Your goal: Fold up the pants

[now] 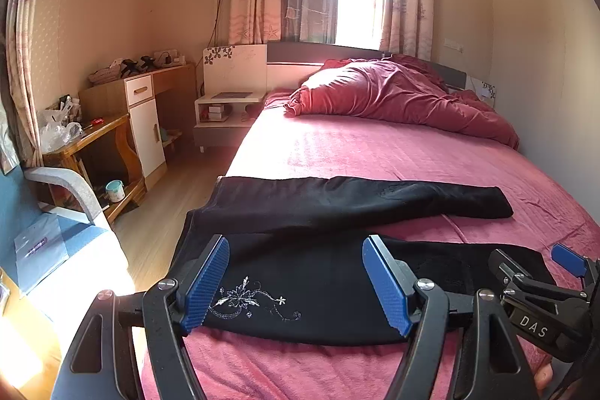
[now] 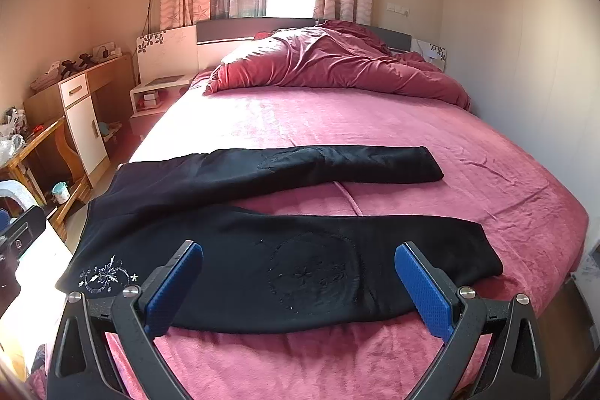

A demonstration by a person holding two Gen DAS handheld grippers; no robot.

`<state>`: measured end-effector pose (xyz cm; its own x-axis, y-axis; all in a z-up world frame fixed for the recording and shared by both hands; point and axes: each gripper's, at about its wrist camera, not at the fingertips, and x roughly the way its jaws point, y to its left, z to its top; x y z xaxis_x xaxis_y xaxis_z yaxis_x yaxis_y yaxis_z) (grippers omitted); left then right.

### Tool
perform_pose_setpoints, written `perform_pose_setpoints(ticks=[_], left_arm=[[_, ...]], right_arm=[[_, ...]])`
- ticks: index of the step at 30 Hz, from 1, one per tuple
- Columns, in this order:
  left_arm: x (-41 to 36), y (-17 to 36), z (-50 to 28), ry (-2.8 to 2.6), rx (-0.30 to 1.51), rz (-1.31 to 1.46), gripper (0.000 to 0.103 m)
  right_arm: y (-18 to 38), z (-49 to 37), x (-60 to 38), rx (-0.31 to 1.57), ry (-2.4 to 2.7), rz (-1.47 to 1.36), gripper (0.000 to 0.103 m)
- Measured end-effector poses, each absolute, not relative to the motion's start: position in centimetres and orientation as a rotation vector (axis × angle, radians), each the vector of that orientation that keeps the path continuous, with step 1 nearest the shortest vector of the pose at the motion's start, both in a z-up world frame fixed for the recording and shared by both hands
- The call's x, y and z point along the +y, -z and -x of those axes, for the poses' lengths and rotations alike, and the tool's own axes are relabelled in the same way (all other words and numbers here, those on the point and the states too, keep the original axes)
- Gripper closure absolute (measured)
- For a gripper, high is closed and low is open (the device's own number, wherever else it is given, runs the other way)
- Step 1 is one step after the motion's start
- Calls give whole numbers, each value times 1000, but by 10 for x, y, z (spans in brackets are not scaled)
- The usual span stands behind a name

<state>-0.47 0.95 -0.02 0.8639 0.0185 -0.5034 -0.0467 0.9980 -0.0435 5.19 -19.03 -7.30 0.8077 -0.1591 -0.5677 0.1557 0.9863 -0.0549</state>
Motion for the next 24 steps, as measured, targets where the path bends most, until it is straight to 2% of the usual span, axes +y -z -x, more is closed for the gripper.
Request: perform_pose_setpoints(ticks=[24], left_arm=[[11, 0, 2, -38, 522, 53, 27]], right_arm=[[69, -51, -194, 603, 157, -5, 0]])
